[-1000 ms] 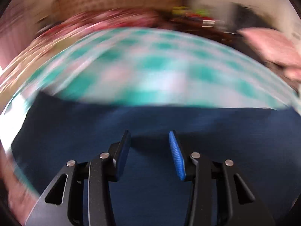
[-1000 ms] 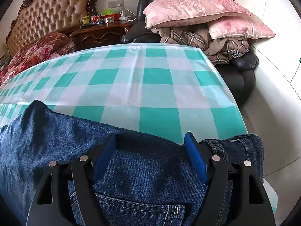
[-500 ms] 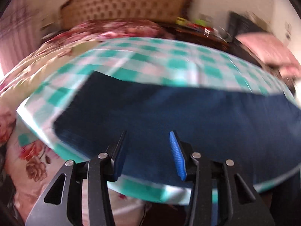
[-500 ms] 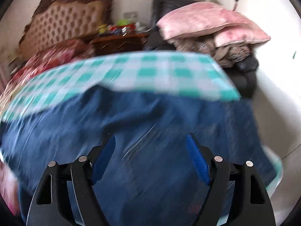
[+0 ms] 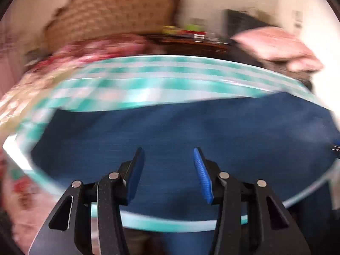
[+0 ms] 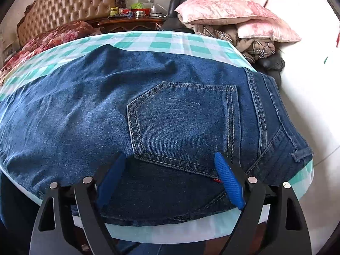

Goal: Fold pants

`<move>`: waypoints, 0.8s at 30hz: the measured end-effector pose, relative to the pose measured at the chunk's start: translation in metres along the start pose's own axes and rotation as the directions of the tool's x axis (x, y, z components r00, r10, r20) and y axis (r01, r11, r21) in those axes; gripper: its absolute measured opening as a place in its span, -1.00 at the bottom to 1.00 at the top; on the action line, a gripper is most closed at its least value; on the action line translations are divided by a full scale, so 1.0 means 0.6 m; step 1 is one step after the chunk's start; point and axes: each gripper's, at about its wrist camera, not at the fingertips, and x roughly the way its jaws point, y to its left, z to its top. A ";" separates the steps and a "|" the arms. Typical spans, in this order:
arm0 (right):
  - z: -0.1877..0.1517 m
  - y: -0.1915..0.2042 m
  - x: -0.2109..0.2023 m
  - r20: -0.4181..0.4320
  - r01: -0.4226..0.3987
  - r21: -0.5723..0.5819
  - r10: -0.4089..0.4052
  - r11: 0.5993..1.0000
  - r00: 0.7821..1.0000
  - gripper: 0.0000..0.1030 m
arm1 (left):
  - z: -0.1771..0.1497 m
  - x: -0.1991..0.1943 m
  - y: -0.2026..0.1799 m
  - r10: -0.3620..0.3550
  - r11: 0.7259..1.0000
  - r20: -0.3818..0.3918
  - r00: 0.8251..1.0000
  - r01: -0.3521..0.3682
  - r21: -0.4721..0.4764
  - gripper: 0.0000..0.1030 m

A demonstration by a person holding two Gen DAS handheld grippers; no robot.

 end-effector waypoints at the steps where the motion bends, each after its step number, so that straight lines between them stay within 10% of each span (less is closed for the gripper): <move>1: 0.000 -0.001 0.000 -0.001 -0.001 0.004 0.001 1.000 1.000 0.60 | -0.001 0.009 -0.059 -0.076 0.997 -0.013 0.997 0.076 0.033 -0.07; 7: -0.005 -0.011 -0.001 -0.030 0.018 0.009 -0.017 1.000 0.999 0.71 | -0.039 0.064 -0.253 -0.175 0.954 -0.113 0.978 0.197 0.224 -0.06; 18: -0.010 -0.020 -0.009 -0.091 0.052 0.054 -0.047 0.997 0.995 0.71 | -0.042 0.061 -0.150 0.017 0.995 -0.129 0.992 -0.005 0.097 0.19; 24: -0.010 -0.023 -0.008 -0.119 0.049 0.080 -0.040 0.996 0.992 0.72 | -0.006 0.034 -0.256 -0.142 0.967 -0.082 0.986 0.156 0.199 0.11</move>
